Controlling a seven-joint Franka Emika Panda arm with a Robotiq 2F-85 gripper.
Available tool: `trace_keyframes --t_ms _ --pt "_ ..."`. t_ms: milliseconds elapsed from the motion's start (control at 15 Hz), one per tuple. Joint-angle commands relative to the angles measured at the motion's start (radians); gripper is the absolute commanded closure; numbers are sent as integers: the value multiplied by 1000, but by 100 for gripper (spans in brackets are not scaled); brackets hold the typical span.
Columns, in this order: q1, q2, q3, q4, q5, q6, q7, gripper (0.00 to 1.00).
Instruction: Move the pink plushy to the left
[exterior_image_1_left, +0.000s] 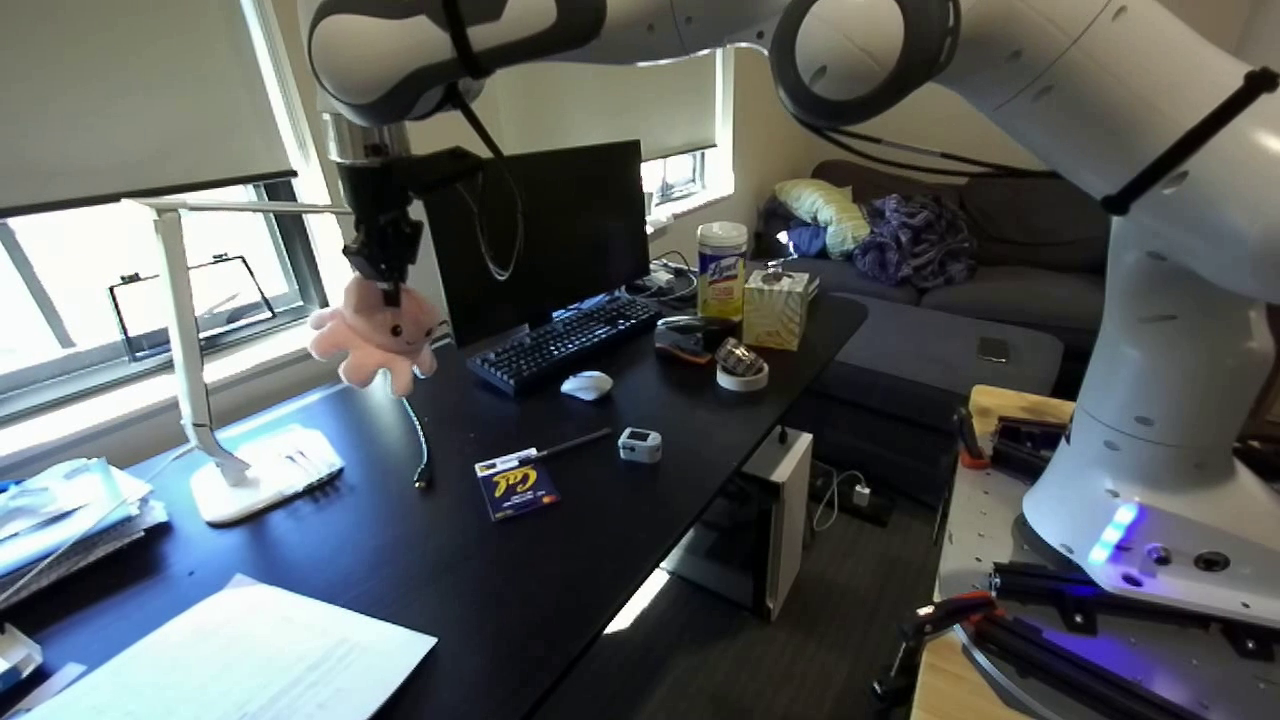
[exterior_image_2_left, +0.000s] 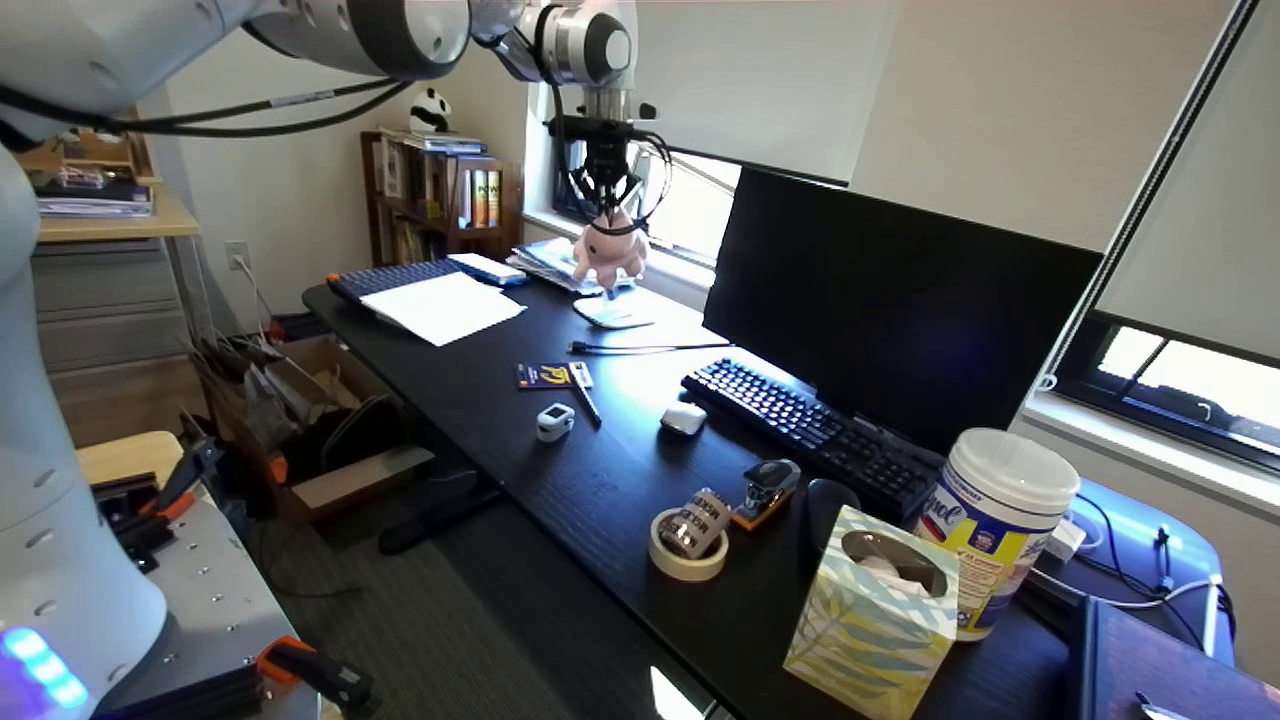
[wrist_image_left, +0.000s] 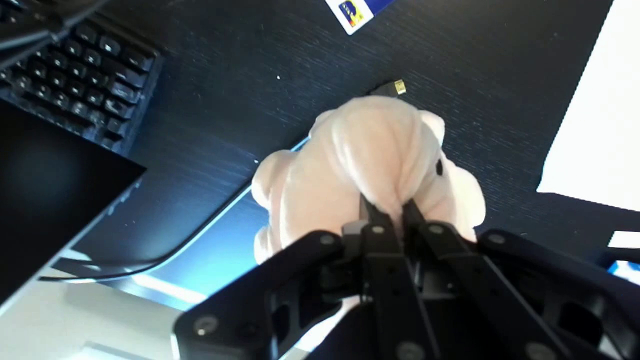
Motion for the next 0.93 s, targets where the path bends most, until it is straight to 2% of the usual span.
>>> trace_keyframes --t_ms 0,333,400,467,600,667,867 --pt "41 135 -3 174 -31 4 -25 96" --pt "111 267 -61 286 -113 70 -27 96" --pt "117 275 -69 278 -123 98 -30 96" --pt "118 309 -60 319 -117 92 -47 96" --pt "124 320 -55 301 -108 111 -71 96" --pt "132 351 -59 346 -116 94 -85 96" --pt "151 393 -83 380 -143 88 -130 96"
